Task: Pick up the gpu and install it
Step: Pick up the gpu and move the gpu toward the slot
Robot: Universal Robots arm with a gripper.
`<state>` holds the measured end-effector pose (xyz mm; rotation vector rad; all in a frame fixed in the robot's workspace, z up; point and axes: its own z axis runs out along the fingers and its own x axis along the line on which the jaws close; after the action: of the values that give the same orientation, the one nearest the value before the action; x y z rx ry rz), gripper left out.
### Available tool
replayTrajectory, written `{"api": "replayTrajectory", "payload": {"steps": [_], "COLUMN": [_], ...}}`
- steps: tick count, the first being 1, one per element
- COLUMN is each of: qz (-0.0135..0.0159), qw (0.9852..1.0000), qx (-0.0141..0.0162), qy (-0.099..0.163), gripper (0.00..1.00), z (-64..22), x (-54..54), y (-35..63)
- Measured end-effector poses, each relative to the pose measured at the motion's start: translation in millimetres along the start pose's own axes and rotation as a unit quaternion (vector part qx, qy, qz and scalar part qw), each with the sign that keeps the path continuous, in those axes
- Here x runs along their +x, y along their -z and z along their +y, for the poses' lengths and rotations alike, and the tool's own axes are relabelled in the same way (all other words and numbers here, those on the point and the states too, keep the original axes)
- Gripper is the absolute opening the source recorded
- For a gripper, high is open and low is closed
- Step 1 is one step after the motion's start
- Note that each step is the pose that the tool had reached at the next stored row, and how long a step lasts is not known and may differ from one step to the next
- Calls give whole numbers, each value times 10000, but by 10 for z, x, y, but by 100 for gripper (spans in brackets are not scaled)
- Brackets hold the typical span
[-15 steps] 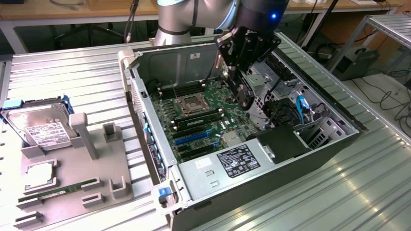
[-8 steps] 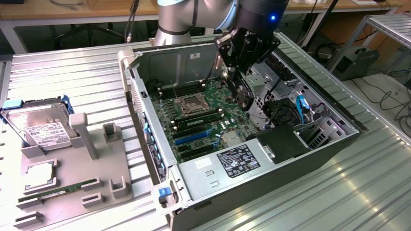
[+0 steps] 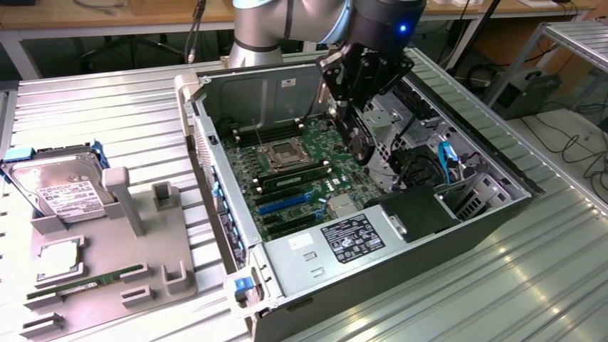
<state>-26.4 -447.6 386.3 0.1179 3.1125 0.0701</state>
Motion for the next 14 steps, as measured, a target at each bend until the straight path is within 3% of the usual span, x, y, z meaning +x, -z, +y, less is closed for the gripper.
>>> {"api": "replayTrajectory", "payload": {"steps": [14], "qz": [0], "qw": [10000], "qx": [0], "qy": [0], "gripper": [26], "z": [-2], "x": [3], "y": [-42]}}
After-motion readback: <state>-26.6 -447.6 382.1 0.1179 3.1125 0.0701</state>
